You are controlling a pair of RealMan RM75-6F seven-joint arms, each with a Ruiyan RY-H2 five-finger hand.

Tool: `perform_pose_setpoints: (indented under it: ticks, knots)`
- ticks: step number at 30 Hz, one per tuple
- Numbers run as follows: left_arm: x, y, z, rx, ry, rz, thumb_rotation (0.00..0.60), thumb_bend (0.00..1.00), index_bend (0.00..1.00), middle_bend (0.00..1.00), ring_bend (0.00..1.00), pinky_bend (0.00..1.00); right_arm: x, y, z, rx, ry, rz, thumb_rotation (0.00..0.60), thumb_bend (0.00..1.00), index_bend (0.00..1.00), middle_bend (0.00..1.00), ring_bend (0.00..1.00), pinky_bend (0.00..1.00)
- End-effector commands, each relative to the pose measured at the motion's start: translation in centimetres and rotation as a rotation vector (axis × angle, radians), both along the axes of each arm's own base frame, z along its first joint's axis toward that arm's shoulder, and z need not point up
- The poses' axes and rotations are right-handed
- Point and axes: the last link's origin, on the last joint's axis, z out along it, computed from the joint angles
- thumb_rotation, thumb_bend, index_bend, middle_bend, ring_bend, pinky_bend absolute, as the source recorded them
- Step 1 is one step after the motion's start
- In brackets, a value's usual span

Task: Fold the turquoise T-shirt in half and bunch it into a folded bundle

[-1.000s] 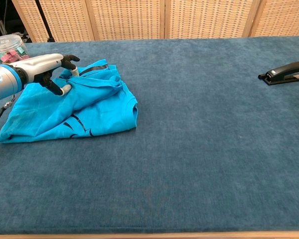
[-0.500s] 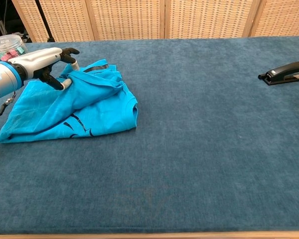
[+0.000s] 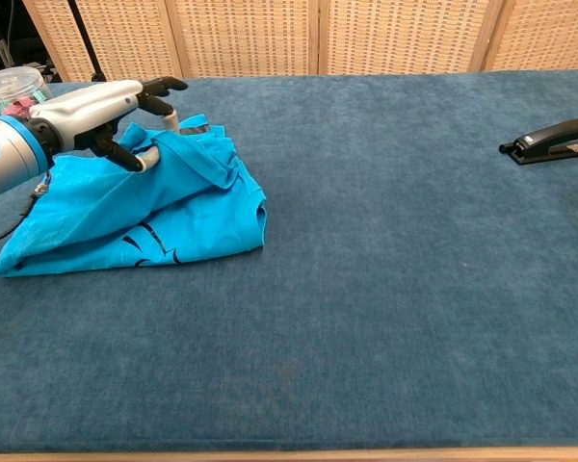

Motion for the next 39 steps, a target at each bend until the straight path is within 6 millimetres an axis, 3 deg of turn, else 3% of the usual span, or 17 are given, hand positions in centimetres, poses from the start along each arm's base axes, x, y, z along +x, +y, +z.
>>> perform_pose_setpoints:
  ticks: [1,8,14,16,19,21,24,26,33,39]
  knots:
    - [0.7,-0.8,-0.1,-0.011,0.000,-0.051,0.600,0.52,0.55,0.00,0.00,0.00,0.0,0.0,0.1,-0.002,-0.002,0.001,0.600,0.00,0.00,0.00,0.00,0.00]
    - [2.3,-1.9,-1.0,-0.032,0.028,-0.124,0.600,0.51,0.55,0.00,0.00,0.00,0.1,0.1,0.2,0.001,-0.007,0.003,0.600,0.00,0.00,0.00,0.00,0.00]
    - [3.2,-3.1,-3.0,-0.084,0.163,-0.216,0.600,0.47,0.54,0.00,0.00,0.00,0.1,0.2,0.3,0.004,-0.013,0.001,0.600,0.00,0.00,0.00,0.00,0.00]
    - [3.3,-3.3,-3.3,-0.085,0.185,-0.230,0.600,0.44,0.49,0.00,0.00,0.00,0.1,0.2,0.4,0.004,-0.013,0.001,0.600,0.00,0.00,0.00,0.00,0.00]
    - [3.2,-3.6,-3.7,-0.088,0.215,-0.241,0.600,0.33,0.18,0.00,0.00,0.00,0.1,0.2,0.4,0.004,-0.013,0.000,0.600,0.00,0.00,0.00,0.00,0.00]
    - [3.0,-3.6,-3.8,-0.083,0.232,-0.244,0.600,0.18,0.01,0.00,0.00,0.00,0.1,0.2,0.5,0.005,-0.014,0.000,0.600,0.00,0.00,0.00,0.00,0.00]
    - [3.0,-3.7,-3.8,-0.068,0.230,-0.241,0.600,0.03,0.00,0.00,0.00,0.00,0.1,0.2,0.5,0.006,-0.014,0.000,0.600,0.00,0.00,0.00,0.00,0.00]
    - [3.3,-3.8,-3.6,-0.059,0.181,-0.235,0.600,0.00,0.00,0.00,0.00,0.00,0.1,0.2,0.5,0.007,-0.014,0.001,0.600,0.00,0.00,0.00,0.00,0.00]
    - [3.8,-3.4,-0.8,0.003,0.025,-0.233,0.600,0.00,0.00,0.00,0.00,0.00,0.2,0.3,0.4,0.010,-0.012,0.007,0.600,0.00,0.00,0.00,0.00,0.00]
    - [2.0,-3.7,5.6,0.130,-0.064,-0.154,0.600,0.00,0.00,0.00,0.00,0.00,0.4,0.6,0.5,0.012,-0.006,0.022,0.600,0.00,0.00,0.00,0.00,0.00]
